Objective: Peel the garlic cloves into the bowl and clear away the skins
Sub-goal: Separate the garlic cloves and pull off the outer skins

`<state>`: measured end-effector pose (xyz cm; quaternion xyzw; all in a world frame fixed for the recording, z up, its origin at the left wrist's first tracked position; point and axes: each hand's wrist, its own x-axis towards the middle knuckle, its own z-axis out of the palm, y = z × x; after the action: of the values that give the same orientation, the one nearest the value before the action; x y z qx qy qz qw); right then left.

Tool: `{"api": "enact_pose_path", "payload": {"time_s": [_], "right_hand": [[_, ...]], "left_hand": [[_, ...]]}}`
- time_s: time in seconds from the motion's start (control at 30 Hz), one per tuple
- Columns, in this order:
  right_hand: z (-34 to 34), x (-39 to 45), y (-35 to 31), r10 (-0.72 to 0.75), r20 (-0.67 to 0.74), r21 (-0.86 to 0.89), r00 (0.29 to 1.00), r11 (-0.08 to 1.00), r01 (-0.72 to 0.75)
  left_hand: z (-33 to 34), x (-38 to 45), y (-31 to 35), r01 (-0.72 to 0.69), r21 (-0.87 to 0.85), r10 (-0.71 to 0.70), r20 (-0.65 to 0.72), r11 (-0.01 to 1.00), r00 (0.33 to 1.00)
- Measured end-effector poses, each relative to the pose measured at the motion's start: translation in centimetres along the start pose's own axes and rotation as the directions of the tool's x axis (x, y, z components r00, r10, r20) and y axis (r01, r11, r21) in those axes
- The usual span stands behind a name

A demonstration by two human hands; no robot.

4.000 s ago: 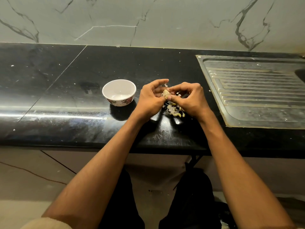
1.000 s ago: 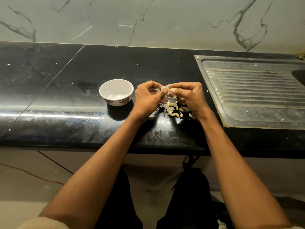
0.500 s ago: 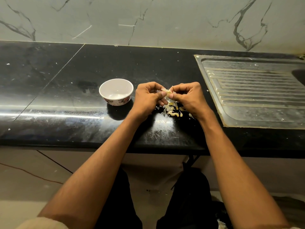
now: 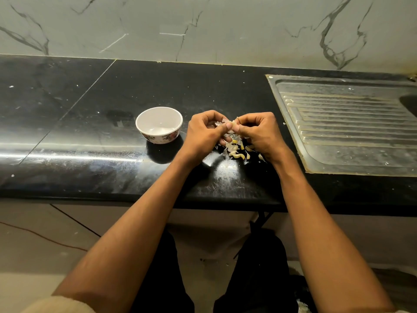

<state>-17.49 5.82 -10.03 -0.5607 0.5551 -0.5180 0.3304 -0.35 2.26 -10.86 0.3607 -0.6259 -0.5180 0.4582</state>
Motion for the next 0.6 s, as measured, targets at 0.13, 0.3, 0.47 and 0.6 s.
{"api": "enact_pose_path", "payload": {"time_s": [0.13, 0.3, 0.47, 0.6], "right_hand": [[-0.02, -0.12, -0.05, -0.023, 0.005, -0.05, 1.0, 0.998, 0.023], [-0.05, -0.29, -0.01, -0.035, -0.006, -0.086, 0.999, 0.996, 0.035], [-0.07, -0.37, 0.02, -0.043, -0.013, -0.108, 0.999, 0.993, 0.042], [0.01, -0.32, 0.03, -0.048, -0.002, -0.124, 0.999, 0.991, 0.048]], "left_hand": [[0.1, 0.02, -0.12, -0.018, 0.03, 0.018, 0.006, 0.999, 1.0], [-0.02, 0.05, 0.07, -0.025, 0.062, 0.022, 0.039, 0.998, 0.999], [-0.17, 0.37, -0.13, -0.037, 0.117, 0.021, 0.133, 0.992, 0.991], [-0.11, 0.54, -0.38, -0.042, 0.149, 0.018, 0.162, 0.988, 0.987]]}}
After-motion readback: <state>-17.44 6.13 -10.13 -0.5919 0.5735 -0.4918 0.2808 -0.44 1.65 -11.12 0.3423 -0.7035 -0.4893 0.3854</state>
